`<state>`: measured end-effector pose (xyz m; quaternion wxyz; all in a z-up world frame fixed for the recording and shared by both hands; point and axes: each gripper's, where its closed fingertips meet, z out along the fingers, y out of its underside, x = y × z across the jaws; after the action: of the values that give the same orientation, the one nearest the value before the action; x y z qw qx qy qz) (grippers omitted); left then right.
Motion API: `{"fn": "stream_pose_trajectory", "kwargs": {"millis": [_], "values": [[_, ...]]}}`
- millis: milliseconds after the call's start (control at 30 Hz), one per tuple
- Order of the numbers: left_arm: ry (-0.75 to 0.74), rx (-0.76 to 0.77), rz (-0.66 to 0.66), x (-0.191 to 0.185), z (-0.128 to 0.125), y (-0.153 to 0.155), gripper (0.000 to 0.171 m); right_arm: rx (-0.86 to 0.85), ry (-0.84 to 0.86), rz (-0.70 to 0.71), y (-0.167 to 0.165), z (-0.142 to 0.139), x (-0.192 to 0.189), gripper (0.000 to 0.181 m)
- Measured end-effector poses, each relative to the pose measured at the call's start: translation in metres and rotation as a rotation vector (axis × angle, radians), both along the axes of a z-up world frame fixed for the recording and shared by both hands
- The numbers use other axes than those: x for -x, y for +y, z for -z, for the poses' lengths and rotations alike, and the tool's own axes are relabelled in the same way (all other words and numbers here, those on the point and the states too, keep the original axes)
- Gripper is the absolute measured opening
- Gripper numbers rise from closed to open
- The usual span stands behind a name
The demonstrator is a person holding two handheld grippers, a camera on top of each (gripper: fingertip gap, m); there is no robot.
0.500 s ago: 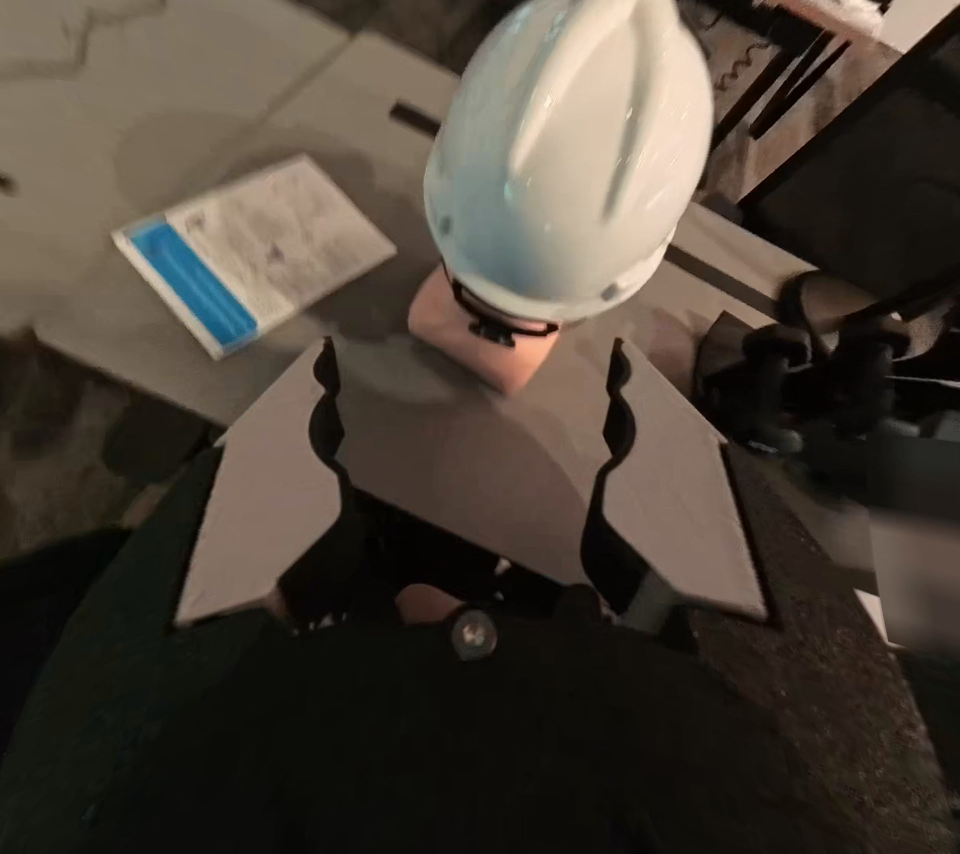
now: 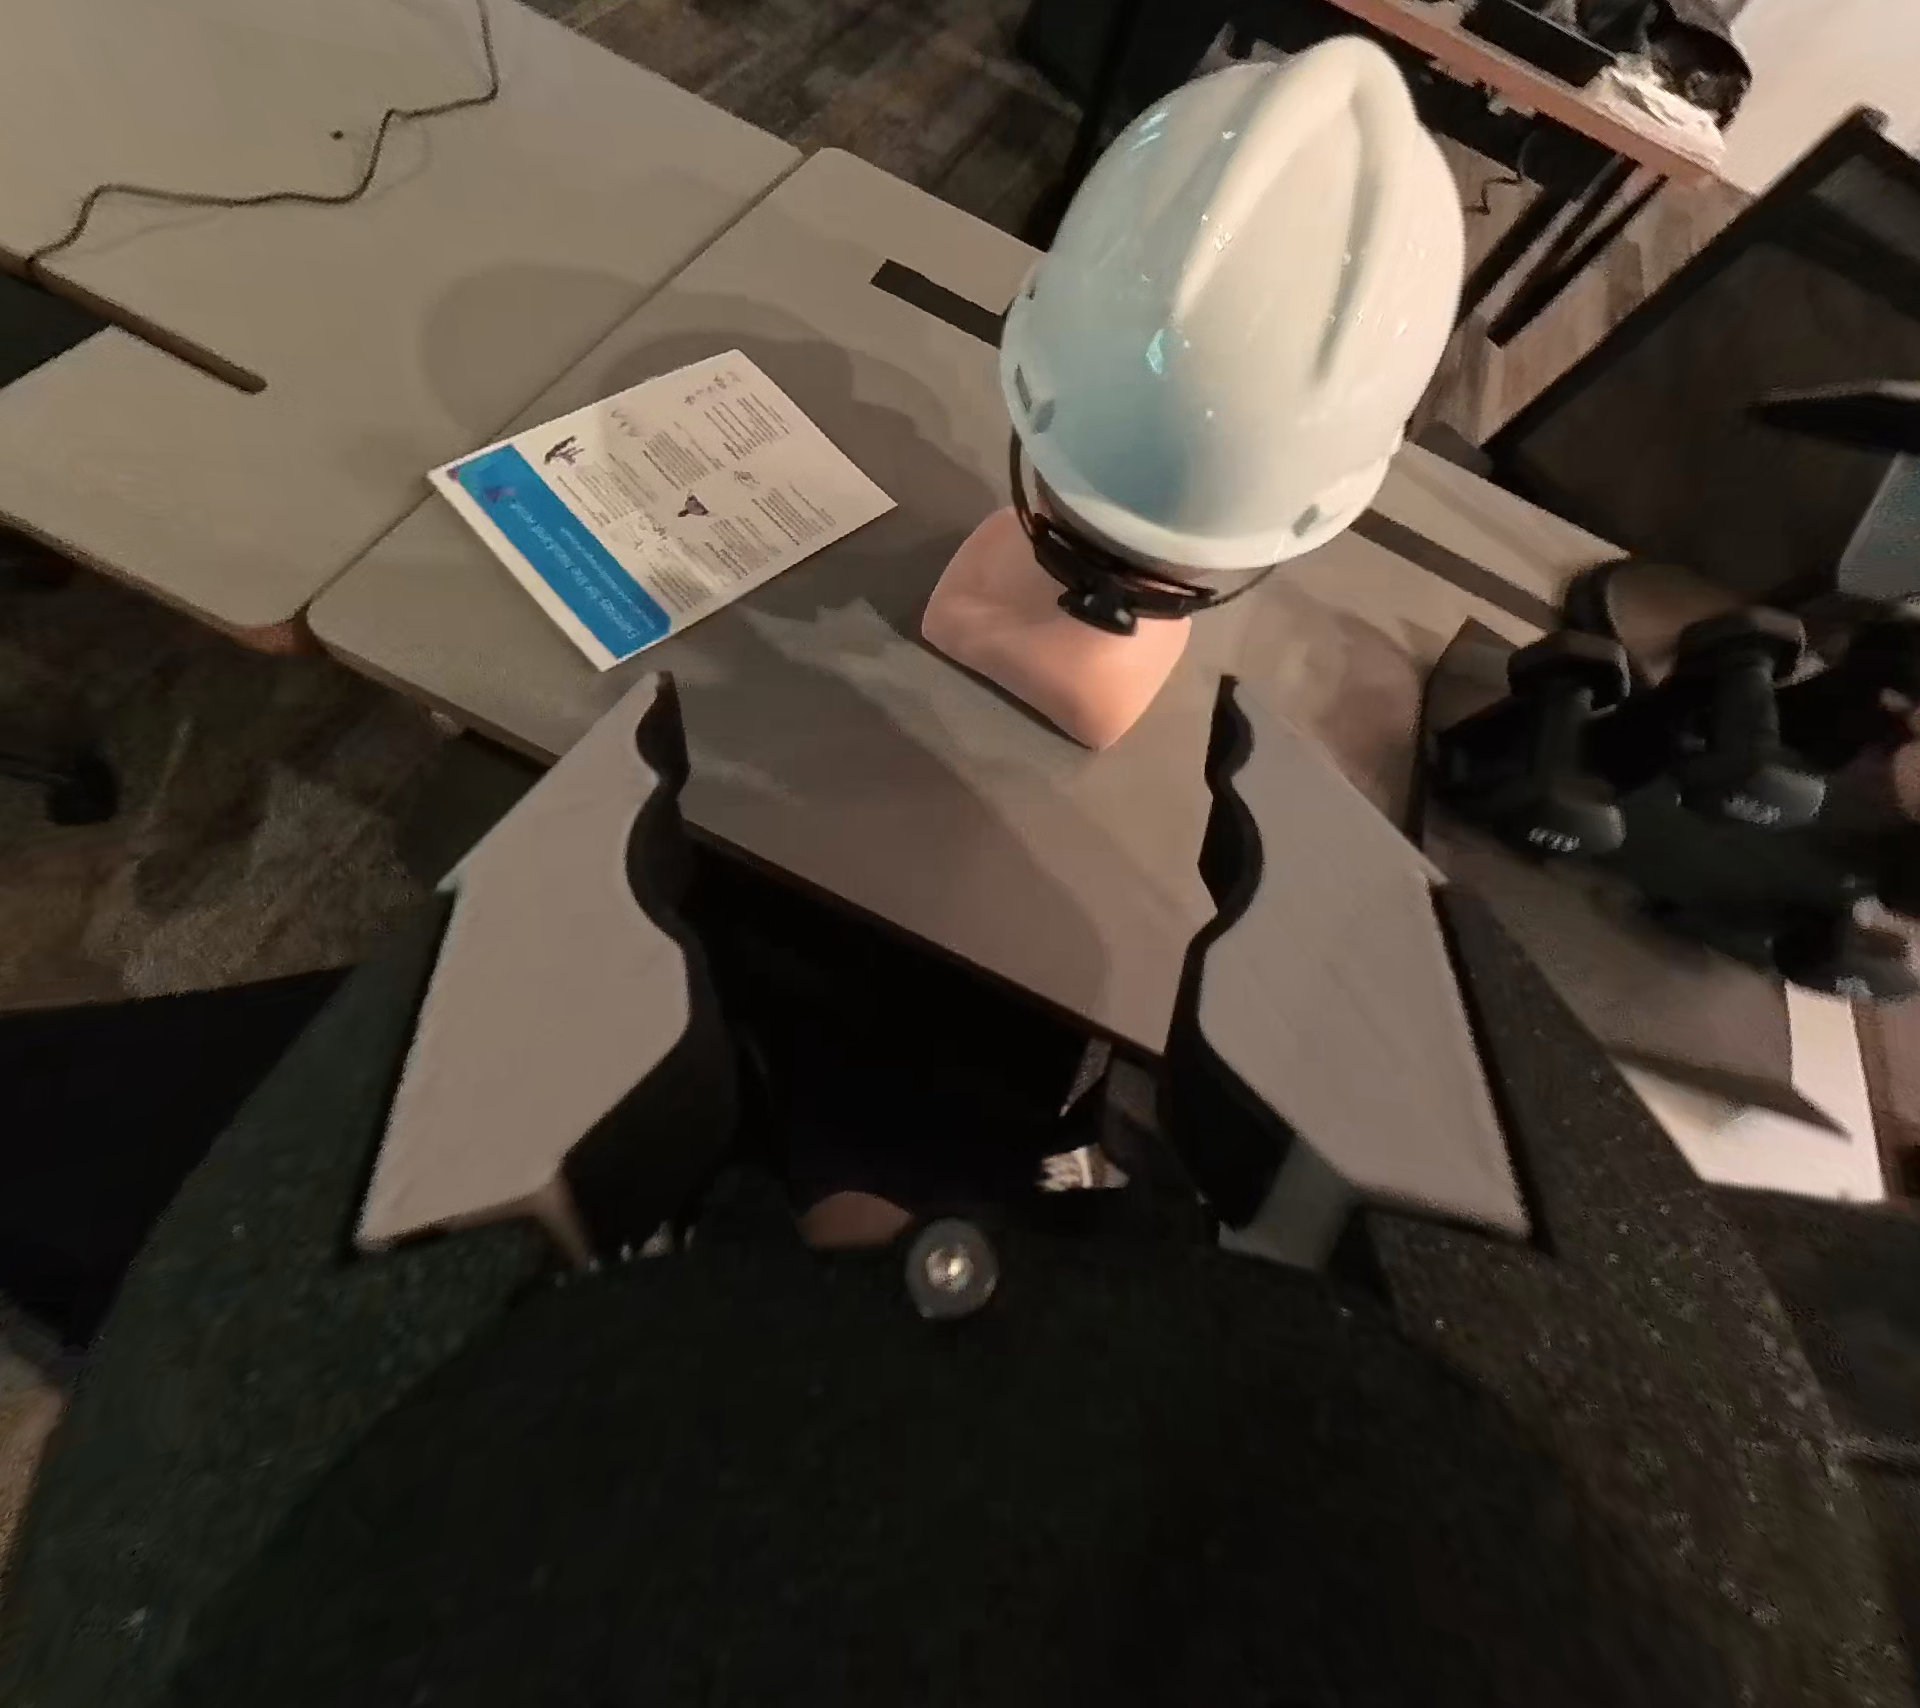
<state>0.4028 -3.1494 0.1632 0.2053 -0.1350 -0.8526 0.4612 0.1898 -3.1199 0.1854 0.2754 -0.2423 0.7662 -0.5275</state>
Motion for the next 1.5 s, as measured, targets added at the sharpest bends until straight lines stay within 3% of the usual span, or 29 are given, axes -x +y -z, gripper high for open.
{"fn": "stream_pose_trajectory", "kwargs": {"millis": [167,333,433,767,967,1133,1333,1500], "values": [[-0.038,0.016,0.21,-0.01,0.013,0.026,0.098,0.02,-0.065,0.198,0.038,-0.027,-0.036,0.093],[0.002,-0.06,0.437,0.015,0.03,0.077,0.097,0.022,-0.133,0.417,0.113,-0.042,-0.037,0.094],[-0.008,-0.065,0.595,0.044,0.031,0.112,0.096,0.034,-0.116,0.573,0.169,-0.046,-0.011,0.101],[-0.05,0.039,1.045,0.183,-0.003,0.231,0.093,0.106,-0.167,1.11,0.382,-0.055,0.102,0.095],[-0.041,0.02,1.259,0.283,-0.015,0.349,0.091,0.123,-0.234,1.368,0.543,-0.031,0.156,0.092],[-0.064,-0.041,1.39,0.369,-0.008,0.475,0.09,0.112,-0.251,1.524,0.684,-0.008,0.206,0.092],[-0.068,-0.088,1.529,0.461,-0.018,0.624,0.089,0.129,-0.249,1.703,0.85,-0.008,0.261,0.089],[-0.102,-0.041,1.633,0.518,-0.028,0.7,0.089,0.175,-0.247,1.829,0.949,-0.01,0.29,0.087]]}}
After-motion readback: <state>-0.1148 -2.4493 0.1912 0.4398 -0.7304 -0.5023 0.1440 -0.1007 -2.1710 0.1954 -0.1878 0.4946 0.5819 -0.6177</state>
